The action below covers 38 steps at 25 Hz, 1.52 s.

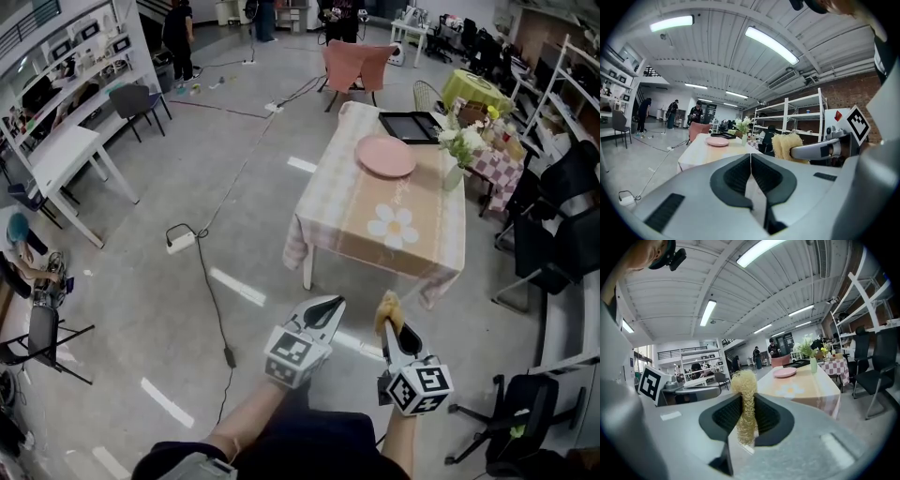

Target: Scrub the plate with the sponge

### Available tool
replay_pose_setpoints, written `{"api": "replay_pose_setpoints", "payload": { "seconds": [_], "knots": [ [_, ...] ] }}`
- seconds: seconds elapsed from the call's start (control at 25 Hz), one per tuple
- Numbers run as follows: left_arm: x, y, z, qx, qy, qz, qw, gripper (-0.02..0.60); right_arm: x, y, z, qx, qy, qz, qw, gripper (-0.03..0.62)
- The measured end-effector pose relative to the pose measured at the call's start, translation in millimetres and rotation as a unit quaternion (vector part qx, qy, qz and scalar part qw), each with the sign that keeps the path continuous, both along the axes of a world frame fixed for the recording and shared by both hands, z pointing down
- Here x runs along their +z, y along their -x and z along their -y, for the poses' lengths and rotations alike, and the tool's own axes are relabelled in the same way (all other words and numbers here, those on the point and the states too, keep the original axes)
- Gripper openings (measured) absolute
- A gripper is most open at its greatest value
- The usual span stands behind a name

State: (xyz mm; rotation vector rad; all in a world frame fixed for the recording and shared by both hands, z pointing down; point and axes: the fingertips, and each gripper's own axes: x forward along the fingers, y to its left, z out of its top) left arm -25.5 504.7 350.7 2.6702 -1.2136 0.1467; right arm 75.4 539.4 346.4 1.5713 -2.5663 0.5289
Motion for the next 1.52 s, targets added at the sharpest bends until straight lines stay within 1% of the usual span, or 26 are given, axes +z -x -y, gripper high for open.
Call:
{"api": "replay_pose_setpoints", "payload": {
  "seconds": [0.12,0.4,0.72,1.12,1.52],
  "knots": [
    [-3.9,3.2,27.3,-0.002,0.008,0.0,1.0,0.012,-4.0,2.6,29.3,0.0,0.0,0.002,1.0,0.071],
    [-10.0,11.8,91.7,0.001,0.005,0.003,1.0,0.012,-10.8,11.5,92.9,-0.001,-0.001,-0.001,1.0,0.071],
    [-5.7,9.8,160.3,0.014,0.006,0.002,0.9999,0.014,-5.6,14.3,157.2,0.003,0.003,0.007,1.0,0.071],
    [-0.9,16.2,224.8,0.015,0.01,0.004,0.9998,0.014,0.1,20.9,221.2,0.002,0.014,0.005,1.0,0.071],
    [11.5,21.1,263.6,0.018,0.025,0.012,0.9995,0.014,10.8,27.8,257.7,0.004,0.023,0.01,1.0,0.071]
  ]
}}
